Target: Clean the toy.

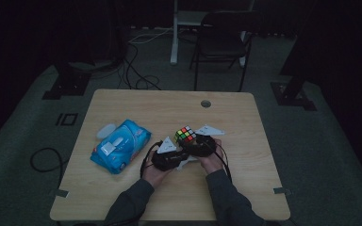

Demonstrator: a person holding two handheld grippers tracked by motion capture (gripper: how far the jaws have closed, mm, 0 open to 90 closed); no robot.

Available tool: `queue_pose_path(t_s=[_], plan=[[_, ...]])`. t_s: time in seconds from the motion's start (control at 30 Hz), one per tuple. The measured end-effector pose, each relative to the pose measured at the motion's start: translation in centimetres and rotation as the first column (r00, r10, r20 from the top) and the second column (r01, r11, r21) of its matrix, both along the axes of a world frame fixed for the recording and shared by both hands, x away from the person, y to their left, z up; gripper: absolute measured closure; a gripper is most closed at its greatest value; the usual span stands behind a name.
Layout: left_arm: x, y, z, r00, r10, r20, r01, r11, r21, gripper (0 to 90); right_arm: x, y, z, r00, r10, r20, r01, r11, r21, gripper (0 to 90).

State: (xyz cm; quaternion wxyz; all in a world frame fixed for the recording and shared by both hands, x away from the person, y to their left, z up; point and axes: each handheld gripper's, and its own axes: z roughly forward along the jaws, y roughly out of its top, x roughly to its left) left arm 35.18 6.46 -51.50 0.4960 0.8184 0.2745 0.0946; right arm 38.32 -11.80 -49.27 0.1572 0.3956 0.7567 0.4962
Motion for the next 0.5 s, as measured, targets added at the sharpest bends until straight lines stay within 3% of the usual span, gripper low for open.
queue_pose_path(t_s=[0.3,0.5], plan=[[-0.19,-0.74,0.2,0.9992,-0.036,0.019,0.036,0.9992,0.016,79.9,0.13,0.41,-0.12,0.9999,0.007,-0.007,-0.007,1.0,-0.003,34.2],[-0.08,-0.68,0.24,0.9994,-0.02,0.03,0.019,0.9993,0.031,80.0,0.14,0.39,-0.22,0.9999,0.007,-0.014,-0.008,1.0,-0.009,34.2]])
